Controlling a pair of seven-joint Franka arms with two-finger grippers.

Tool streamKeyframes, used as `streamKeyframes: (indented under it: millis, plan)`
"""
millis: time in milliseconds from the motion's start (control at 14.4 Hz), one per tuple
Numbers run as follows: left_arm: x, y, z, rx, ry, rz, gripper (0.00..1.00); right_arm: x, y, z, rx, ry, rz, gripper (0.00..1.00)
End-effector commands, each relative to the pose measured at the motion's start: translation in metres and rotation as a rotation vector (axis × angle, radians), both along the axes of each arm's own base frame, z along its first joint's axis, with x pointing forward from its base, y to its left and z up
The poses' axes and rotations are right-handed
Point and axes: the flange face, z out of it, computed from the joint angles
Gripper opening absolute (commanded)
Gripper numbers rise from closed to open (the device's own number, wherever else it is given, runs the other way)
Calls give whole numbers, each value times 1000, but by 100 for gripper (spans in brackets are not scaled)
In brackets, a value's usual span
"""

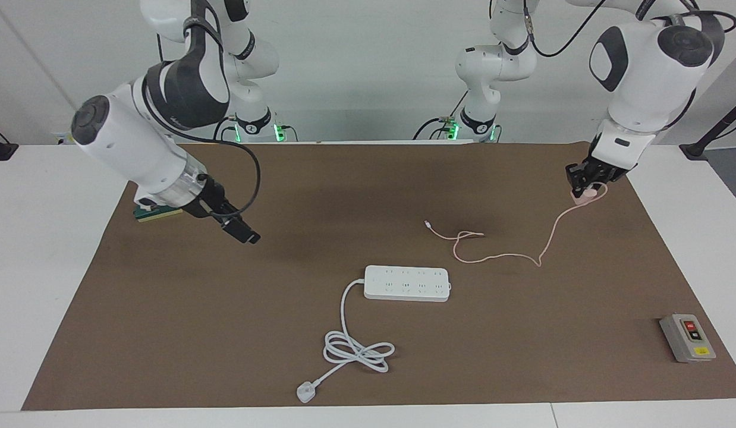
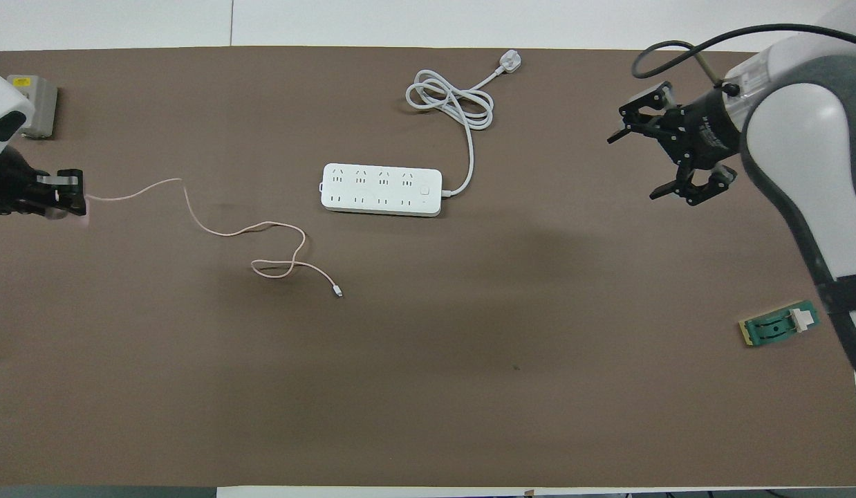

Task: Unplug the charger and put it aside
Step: 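Carry the plug toward the left arm while the right gripper withdraws, then lower the pink plug onto the table and open the left gripper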

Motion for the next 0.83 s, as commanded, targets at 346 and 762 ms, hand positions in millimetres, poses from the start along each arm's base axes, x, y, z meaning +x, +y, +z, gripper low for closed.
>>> streamKeyframes:
  millis: [346,762]
  plan:
    - [-47,35,37,-9,39,-2,0,-27,-35,27,-99,-77,334,100]
    - [-39,23,-51,-185,35,-111,0,-56,-48,57,-141,-137,578,100]
